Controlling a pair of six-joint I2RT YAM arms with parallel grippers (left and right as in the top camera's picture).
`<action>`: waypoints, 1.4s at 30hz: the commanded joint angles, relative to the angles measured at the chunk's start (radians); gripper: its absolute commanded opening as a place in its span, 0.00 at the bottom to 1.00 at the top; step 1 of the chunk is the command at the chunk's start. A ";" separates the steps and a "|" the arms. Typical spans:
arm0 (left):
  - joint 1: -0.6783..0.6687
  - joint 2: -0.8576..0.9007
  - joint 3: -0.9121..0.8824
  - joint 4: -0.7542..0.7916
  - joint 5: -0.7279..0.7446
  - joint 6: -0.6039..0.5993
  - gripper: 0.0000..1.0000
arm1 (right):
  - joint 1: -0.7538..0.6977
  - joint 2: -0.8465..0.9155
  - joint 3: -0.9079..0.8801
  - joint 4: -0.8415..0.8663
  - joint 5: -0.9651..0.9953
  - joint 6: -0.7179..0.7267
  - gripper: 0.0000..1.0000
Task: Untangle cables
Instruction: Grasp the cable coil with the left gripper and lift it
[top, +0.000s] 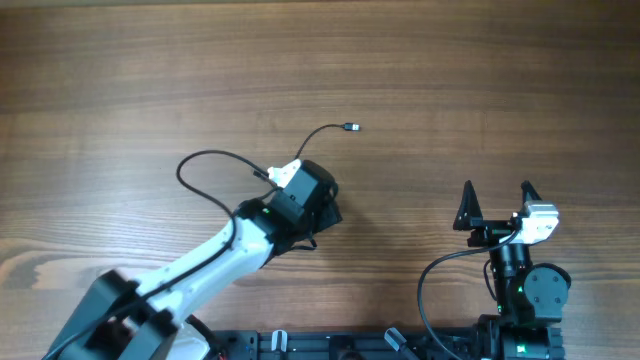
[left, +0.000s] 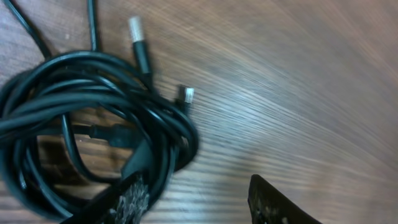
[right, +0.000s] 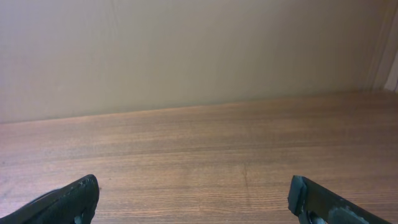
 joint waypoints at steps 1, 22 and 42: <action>-0.006 0.094 0.014 0.048 -0.045 -0.090 0.56 | 0.008 -0.003 -0.003 0.002 0.017 -0.010 1.00; 0.009 -0.256 0.022 0.095 0.015 0.488 0.04 | 0.008 -0.003 -0.003 0.002 0.017 -0.010 1.00; 0.053 -0.380 0.022 -0.119 0.555 0.731 0.04 | 0.008 -0.003 -0.003 0.002 0.017 -0.010 1.00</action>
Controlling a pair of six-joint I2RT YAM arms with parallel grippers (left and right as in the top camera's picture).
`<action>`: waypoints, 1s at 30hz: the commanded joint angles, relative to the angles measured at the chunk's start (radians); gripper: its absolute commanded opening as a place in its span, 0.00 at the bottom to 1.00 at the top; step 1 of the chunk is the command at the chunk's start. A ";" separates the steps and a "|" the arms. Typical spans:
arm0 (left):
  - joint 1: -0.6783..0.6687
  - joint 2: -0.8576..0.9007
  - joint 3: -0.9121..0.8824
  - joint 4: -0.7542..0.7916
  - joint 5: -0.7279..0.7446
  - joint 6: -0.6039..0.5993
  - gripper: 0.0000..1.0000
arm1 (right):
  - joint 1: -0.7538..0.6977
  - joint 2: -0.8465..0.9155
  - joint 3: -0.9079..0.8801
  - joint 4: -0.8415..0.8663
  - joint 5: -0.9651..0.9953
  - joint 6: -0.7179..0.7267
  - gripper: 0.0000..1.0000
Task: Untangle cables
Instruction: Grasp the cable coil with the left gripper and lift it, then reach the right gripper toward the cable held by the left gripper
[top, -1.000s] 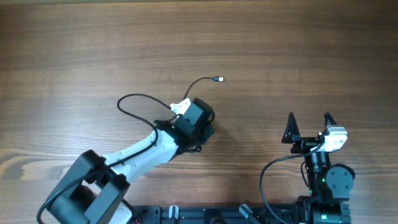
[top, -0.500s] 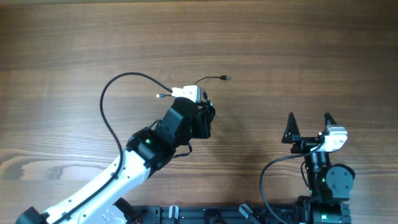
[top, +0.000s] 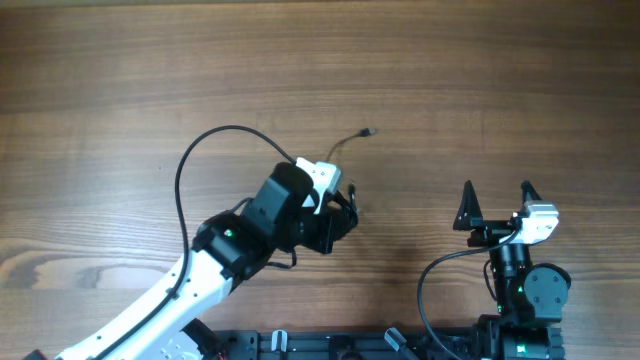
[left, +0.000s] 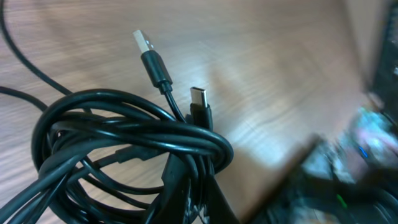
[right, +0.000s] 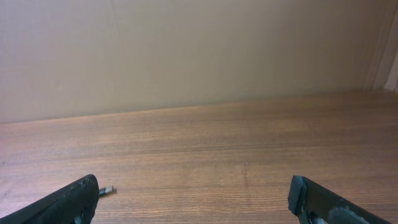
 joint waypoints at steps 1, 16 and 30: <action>0.055 -0.061 0.008 -0.032 0.215 0.091 0.04 | 0.008 -0.003 -0.003 0.002 0.017 -0.010 1.00; 0.185 -0.103 0.008 -0.038 0.539 0.325 0.04 | 0.008 0.016 -0.002 0.032 -0.372 0.676 1.00; 0.378 -0.103 0.008 0.089 0.639 0.270 0.04 | 0.008 0.087 0.090 -0.027 -0.521 0.850 1.00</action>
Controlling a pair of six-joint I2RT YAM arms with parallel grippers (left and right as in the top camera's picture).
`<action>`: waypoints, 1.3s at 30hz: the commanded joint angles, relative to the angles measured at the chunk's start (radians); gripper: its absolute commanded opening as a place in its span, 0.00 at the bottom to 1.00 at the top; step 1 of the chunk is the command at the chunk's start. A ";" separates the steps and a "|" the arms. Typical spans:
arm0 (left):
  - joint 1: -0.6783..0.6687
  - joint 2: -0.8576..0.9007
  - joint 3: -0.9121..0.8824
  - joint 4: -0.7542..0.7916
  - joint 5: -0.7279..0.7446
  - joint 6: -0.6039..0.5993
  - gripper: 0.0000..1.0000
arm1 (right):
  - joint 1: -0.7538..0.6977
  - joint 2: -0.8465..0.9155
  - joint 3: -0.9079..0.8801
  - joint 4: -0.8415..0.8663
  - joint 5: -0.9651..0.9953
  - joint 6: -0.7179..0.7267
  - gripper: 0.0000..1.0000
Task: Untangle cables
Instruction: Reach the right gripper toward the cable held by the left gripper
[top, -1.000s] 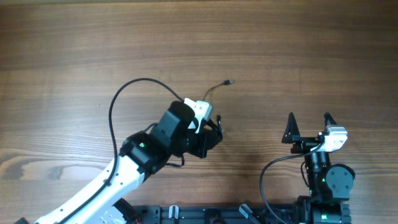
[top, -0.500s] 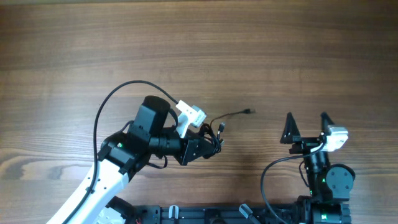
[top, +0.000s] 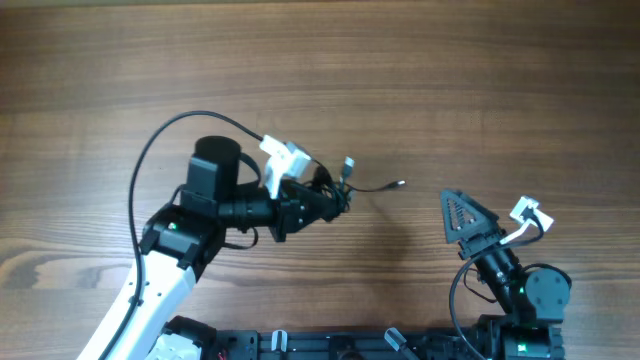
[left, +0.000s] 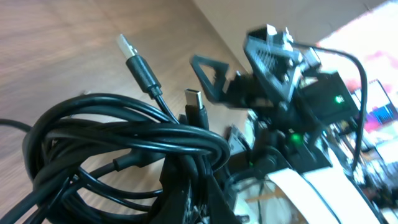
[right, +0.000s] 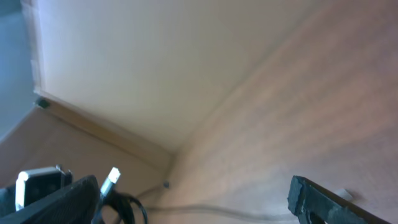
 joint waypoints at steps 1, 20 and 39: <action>0.032 -0.013 0.008 0.038 0.082 -0.012 0.04 | 0.003 0.079 0.093 -0.084 -0.083 -0.099 0.99; 0.062 -0.008 0.008 0.122 -0.151 -0.620 0.04 | 0.034 0.749 0.202 0.327 -0.497 0.053 1.00; 0.042 -0.005 0.008 0.076 -0.481 -1.413 0.04 | 0.553 1.041 0.202 0.658 -0.085 -0.206 0.89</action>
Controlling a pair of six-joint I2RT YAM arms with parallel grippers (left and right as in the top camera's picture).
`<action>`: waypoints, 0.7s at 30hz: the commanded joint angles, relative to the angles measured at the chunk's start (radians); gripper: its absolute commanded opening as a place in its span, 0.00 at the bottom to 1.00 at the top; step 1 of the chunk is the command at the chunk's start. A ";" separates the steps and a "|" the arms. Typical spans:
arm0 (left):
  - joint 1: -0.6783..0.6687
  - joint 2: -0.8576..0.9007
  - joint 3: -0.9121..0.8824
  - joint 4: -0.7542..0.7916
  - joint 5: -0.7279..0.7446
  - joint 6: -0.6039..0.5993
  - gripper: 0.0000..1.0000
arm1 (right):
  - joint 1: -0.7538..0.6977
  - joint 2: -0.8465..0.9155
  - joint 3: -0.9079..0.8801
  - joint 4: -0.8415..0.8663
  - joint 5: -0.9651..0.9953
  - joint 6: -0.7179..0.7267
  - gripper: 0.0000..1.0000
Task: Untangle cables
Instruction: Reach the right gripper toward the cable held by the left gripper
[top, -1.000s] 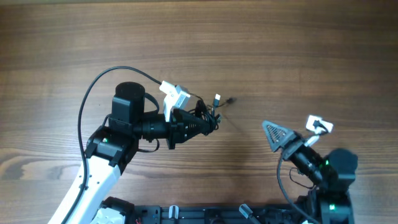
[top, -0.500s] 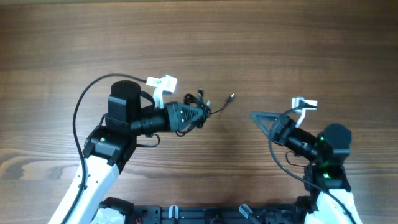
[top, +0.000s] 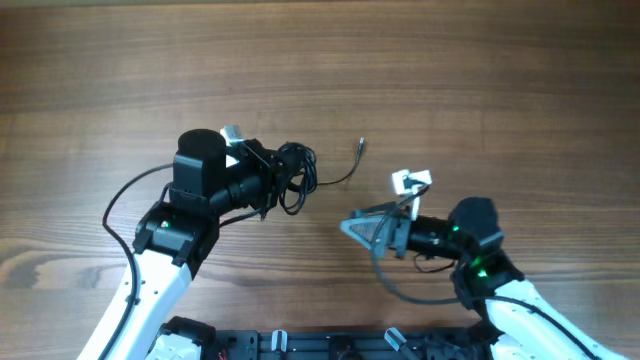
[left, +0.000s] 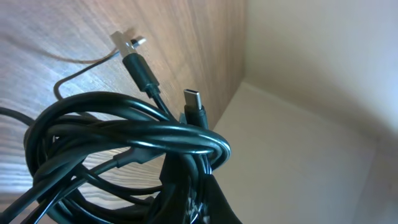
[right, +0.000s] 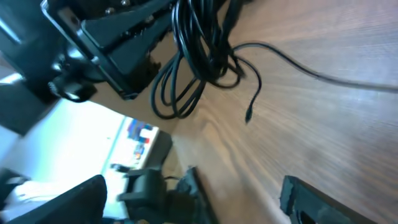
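Note:
A tangled bundle of black cables (top: 292, 176) hangs above the wooden table (top: 450, 80), with my left gripper (left: 194, 200) shut on its lower strands. In the left wrist view a USB-A plug (left: 128, 43) and a USB-C plug (left: 194, 101) stick up out of the bundle (left: 118, 149). One thin loose end (top: 360, 146) trails off to the right. My right gripper (top: 352, 226) is open and points left, a little right of and below the bundle. The right wrist view shows the bundle (right: 199, 56) ahead, beyond that gripper (right: 186, 205).
The left arm's own thin black lead (top: 135, 195) loops out to the left. The right arm's base and lead (top: 480, 270) sit at the front right. The black rail (top: 300, 345) runs along the table's front edge.
The left gripper has carried the bundle a little left and back, and the loose end now lies further back. The right arm has come left, its open gripper now facing the bundle.
First the left gripper stood open over the bundle lying on the table while the right arm rested at the front right. Then it was shut on the bundle, and later held it raised. The right gripper turned and now stands open close to the bundle.

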 joint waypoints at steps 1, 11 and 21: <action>-0.021 -0.005 0.008 -0.034 -0.023 -0.077 0.04 | 0.060 0.036 0.010 0.054 0.240 -0.079 0.85; -0.135 -0.005 0.008 -0.053 -0.024 -0.208 0.04 | 0.109 0.113 0.010 0.257 0.236 -0.131 0.70; -0.189 -0.005 0.008 -0.052 -0.019 -0.234 0.04 | 0.109 0.171 0.010 0.268 0.259 -0.151 0.27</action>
